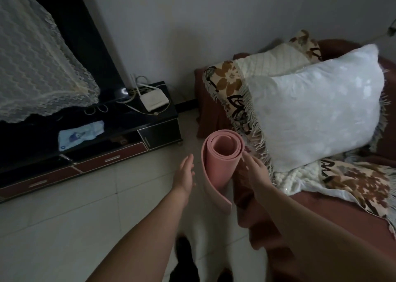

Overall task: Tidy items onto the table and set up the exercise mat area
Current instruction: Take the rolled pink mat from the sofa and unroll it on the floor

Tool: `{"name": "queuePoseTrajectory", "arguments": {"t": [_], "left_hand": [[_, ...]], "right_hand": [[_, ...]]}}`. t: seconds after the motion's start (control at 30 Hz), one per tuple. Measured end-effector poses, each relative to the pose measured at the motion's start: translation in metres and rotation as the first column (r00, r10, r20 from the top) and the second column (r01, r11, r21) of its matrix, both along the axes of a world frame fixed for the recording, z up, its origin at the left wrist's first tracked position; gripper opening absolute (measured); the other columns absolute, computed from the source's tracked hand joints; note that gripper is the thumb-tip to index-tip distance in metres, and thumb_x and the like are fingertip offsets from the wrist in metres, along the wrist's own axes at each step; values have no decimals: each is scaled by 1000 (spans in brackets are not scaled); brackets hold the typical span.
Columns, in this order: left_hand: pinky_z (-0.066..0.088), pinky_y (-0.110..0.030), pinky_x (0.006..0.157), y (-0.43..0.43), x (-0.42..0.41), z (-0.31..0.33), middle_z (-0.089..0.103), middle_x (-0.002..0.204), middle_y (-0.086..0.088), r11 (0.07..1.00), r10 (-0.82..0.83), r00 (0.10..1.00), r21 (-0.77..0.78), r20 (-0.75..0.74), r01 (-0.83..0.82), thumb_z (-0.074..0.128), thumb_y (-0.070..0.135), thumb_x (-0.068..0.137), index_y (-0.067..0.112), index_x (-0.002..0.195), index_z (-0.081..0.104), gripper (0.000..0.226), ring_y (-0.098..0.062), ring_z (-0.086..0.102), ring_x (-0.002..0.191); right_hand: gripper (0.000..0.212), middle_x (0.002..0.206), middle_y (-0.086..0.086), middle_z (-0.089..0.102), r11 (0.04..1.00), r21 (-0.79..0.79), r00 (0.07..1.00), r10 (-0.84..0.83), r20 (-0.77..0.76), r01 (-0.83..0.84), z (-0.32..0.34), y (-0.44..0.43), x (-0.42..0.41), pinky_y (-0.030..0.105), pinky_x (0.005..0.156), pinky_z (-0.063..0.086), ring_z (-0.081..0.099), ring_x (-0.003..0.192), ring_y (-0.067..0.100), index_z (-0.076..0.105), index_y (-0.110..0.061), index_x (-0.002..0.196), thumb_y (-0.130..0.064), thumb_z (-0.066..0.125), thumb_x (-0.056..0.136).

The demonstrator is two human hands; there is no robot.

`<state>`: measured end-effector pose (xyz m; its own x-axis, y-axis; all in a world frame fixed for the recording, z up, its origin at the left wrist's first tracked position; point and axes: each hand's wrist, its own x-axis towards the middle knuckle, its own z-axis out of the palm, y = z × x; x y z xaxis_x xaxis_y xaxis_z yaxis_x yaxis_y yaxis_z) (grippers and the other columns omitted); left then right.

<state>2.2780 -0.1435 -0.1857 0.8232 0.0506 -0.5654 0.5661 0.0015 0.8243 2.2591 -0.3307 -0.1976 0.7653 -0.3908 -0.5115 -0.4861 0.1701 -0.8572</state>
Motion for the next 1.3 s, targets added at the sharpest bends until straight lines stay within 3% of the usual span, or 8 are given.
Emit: {"name": "queuePoseTrajectory", "arguments": {"t": [0.37,0.57,0.67,0.8,0.93,1.1,1.2,1.3], "left_hand": [[32,-44,110,-37,144,-121,25,159,-6,947,-162,937,220,-309,236,70,45,81,28,153,18,90,-30,31,142],[33,-47,109,-50,181,-173,24,159,-6,920,-259,853,153,-454,361,78,60,65,32,153,7,117,-31,33,141],[40,-42,107,-71,185,-187,37,153,-6,912,-263,865,182,-428,367,79,55,66,25,152,16,111,-29,43,134],[48,-38,97,-87,193,-197,48,142,-9,911,-208,896,255,-392,323,75,38,75,23,151,19,95,-30,54,122],[50,-33,87,-85,199,-195,54,136,-9,940,-81,912,273,-402,204,60,12,83,26,150,24,76,-31,59,112],[51,-41,93,-73,183,-184,57,133,-5,963,52,922,263,-383,55,52,6,83,31,143,36,68,-33,58,113],[55,-50,88,-72,176,-173,60,128,-6,975,175,910,197,-377,-106,50,7,79,36,137,43,65,-34,61,106],[57,-56,79,-70,158,-155,62,121,-7,946,323,879,131,-349,-296,48,10,71,40,128,46,64,-37,64,97]], "right_hand": [[52,117,2,65,987,-126,950,-128,-283,95,-87,-31,116,45,87,56,61,96,17,60,-25,126,-56,65,85],[65,88,0,60,970,-243,889,-104,-446,-8,-130,-32,175,16,36,41,58,58,13,39,-27,141,-40,72,87],[82,125,3,54,967,-253,865,-130,-484,4,-153,-27,187,27,47,56,65,84,23,29,-34,146,-37,77,81],[63,114,3,59,960,-275,853,-177,-490,41,-173,-14,186,44,58,62,66,90,27,42,-29,129,-9,73,77],[69,106,5,60,976,-189,857,-188,-479,108,-184,-1,175,46,73,61,67,93,29,42,-31,115,-11,79,60],[66,105,11,65,994,-94,879,-97,-467,60,-178,-1,156,27,44,51,70,87,34,42,-26,117,-8,82,68],[59,106,7,69,955,-258,908,26,-418,-146,-165,-3,142,41,63,59,69,86,21,46,-28,117,-35,81,70],[70,129,-6,55,689,-605,907,199,-371,-399,-137,-5,107,54,102,43,55,116,17,46,-37,129,-71,65,71]]}}
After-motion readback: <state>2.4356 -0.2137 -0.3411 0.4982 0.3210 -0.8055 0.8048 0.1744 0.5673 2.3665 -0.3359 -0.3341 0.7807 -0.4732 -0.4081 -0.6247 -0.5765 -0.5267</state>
